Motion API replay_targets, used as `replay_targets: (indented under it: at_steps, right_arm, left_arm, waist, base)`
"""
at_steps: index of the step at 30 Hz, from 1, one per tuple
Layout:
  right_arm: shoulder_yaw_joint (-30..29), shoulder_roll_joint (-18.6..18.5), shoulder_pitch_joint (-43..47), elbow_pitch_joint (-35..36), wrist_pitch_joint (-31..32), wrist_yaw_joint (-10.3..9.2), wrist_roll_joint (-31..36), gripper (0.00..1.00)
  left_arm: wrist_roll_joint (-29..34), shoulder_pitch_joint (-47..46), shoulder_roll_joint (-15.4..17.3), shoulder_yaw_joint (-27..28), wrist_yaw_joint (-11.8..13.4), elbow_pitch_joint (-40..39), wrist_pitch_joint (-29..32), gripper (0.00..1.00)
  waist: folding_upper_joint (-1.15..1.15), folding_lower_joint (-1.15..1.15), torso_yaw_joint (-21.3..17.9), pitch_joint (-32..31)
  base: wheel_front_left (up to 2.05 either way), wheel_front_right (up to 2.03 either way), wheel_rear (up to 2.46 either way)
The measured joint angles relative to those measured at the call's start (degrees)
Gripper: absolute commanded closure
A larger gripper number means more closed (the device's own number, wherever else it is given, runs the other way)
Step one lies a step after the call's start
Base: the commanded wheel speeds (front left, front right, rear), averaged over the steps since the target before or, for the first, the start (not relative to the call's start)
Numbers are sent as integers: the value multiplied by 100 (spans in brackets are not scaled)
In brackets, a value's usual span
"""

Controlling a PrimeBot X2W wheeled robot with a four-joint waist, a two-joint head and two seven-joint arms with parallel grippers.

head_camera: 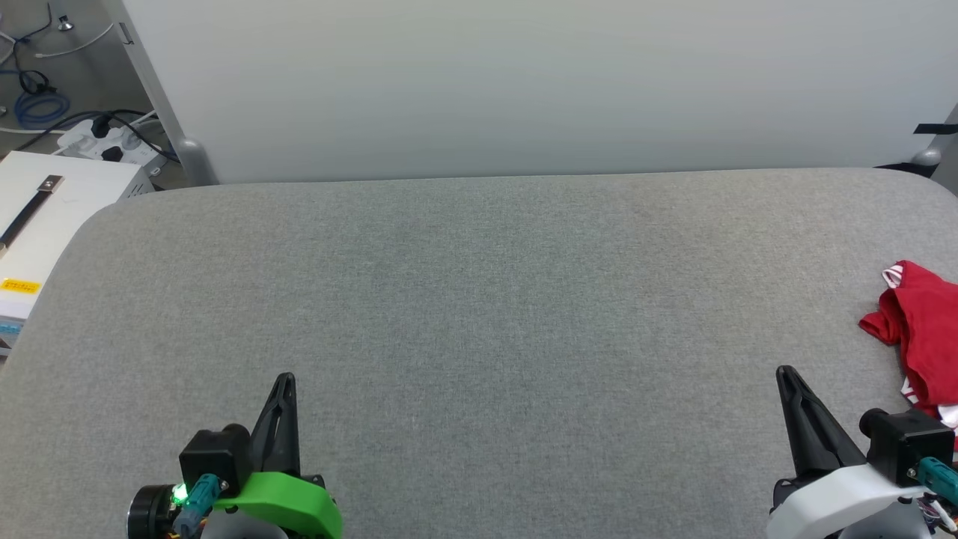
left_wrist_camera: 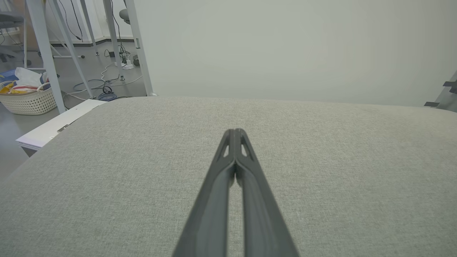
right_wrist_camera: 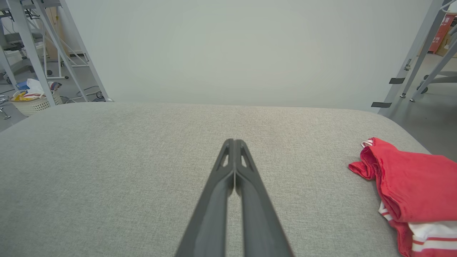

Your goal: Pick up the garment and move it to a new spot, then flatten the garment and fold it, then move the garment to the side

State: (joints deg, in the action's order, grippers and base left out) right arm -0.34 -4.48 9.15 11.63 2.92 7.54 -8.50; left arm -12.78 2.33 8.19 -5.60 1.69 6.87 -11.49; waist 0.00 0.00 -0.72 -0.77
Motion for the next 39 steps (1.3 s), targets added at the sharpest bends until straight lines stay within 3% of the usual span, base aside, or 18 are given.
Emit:
replay_targets:
  at_steps: [39]
  right_arm:
    - [11, 52, -341, -458, -100, 0, 332, 100]
  left_arm:
    - [478, -14, -210, 210, -49, -256, 452, 100]
  waist:
    - [0, 0, 29, 31]
  base:
    - [0, 0, 0]
